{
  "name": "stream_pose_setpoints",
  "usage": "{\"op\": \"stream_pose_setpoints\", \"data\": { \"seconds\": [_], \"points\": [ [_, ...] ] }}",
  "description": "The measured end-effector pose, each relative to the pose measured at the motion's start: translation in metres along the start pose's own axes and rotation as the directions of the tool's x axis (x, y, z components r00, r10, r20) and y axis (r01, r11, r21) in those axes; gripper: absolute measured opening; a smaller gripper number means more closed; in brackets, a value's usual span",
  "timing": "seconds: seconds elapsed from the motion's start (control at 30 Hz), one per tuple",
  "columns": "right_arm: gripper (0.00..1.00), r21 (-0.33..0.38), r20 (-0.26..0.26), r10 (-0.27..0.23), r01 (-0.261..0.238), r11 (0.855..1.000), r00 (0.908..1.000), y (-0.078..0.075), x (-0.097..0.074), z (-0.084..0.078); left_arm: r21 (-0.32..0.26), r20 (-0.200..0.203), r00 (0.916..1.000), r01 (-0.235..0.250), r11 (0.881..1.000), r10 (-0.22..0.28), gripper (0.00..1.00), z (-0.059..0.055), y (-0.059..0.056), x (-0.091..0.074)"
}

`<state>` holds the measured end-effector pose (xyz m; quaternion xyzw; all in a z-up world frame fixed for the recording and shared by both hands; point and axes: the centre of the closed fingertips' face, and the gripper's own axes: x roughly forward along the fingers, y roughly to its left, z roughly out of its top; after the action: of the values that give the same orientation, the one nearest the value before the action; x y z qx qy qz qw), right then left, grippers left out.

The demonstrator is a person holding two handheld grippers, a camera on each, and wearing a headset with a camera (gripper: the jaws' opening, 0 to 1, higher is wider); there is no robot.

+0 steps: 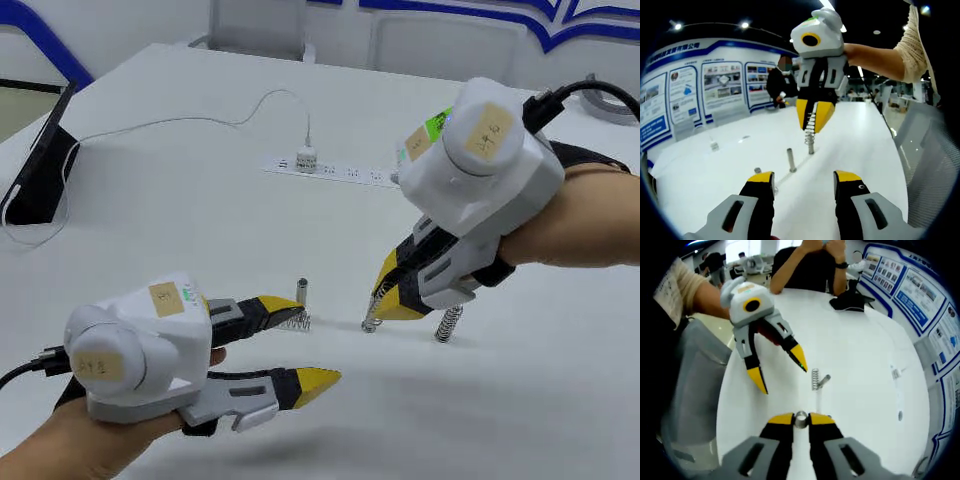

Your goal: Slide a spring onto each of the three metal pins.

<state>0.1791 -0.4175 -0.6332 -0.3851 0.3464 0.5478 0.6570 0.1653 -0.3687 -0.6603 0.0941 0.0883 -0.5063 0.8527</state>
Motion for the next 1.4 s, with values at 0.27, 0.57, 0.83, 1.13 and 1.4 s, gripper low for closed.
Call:
{"op": "stream_pose_setpoints", "data": {
  "seconds": [0.27,0.57,0.83,1.13,1.4],
  "points": [
    [0.12,0.019,-0.025,-0.029,0.029,0.999,0.9993,-0.020,0.000,-0.008,-0.020,0.004,0.9983,-0.058,0.998,0.059,0.56,-0.001,0.015,-0.009],
    [0.12,0.028,-0.050,-0.041,0.042,0.999,0.9979,-0.032,0.005,-0.011,-0.033,0.002,0.9967,-0.081,0.996,0.082,0.63,-0.002,0.018,-0.012],
    [0.12,0.024,-0.078,-0.035,0.037,0.999,0.9963,-0.037,0.015,-0.014,-0.045,-0.001,0.9957,-0.093,0.995,0.093,0.68,-0.003,0.021,-0.013],
    [0.12,0.027,-0.100,-0.019,0.022,0.999,0.9948,-0.039,0.025,-0.019,-0.052,-0.001,0.9949,-0.101,0.994,0.101,0.71,-0.004,0.024,-0.015],
    [0.12,0.034,-0.111,-0.007,0.010,0.999,0.9938,-0.042,0.034,-0.020,-0.053,-0.007,0.9949,-0.101,0.993,0.101,0.71,-0.007,0.024,-0.015]
  ]
}}
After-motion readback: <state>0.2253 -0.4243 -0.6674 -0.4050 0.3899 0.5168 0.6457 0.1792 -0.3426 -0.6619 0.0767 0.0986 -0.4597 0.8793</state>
